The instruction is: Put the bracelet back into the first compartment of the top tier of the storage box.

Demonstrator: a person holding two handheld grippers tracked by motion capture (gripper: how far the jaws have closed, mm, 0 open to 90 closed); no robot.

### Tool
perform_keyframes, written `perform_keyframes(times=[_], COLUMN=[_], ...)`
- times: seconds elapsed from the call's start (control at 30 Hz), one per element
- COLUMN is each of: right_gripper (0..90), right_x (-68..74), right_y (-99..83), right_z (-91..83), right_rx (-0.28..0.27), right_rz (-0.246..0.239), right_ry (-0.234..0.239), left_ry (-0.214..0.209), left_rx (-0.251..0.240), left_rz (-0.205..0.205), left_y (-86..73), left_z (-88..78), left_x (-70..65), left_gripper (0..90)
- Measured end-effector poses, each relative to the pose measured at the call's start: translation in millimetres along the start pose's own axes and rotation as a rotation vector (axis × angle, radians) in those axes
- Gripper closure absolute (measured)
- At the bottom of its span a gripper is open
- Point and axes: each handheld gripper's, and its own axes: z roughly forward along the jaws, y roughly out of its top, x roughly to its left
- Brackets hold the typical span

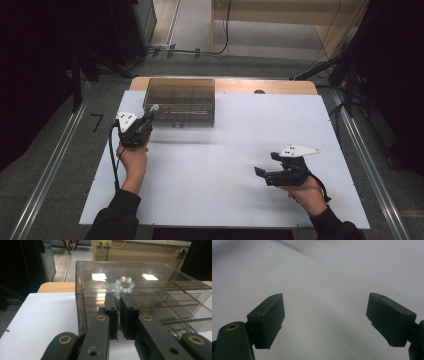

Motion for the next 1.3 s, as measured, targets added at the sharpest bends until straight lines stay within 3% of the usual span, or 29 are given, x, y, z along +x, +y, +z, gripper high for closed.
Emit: perform_keyframes(times=[0.27,0.5,0.93,1.3], right_gripper=[14.0,14.0,14.1,14.1], right_x=[-4.6,-9.2,-19.4,-27.8], right_y=[-3.7,-6.6,-11.8,-19.0], right_z=[-6.5,-11.7,-24.2,-35.7], right_rx=[-0.007,-0.015,-0.036,-0.054], right_rz=[0.018,0.036,0.067,0.098], right_ry=[-0.010,-0.021,-0.048,-0.065], left_ry=[0.008,0.009,0.037,0.078], left_rx=[0.018,0.007,-0.013,0.001], left_rz=[0.002,0.015,0.003,-0.008], left_y=[-1.8,-0.6,3.5,0.3], left_z=[4.9,2.3,-7.6,-29.7], left_x=[0.2,-2.4,-2.2,5.4], left_gripper=[84.7,73.2,55.0,40.4])
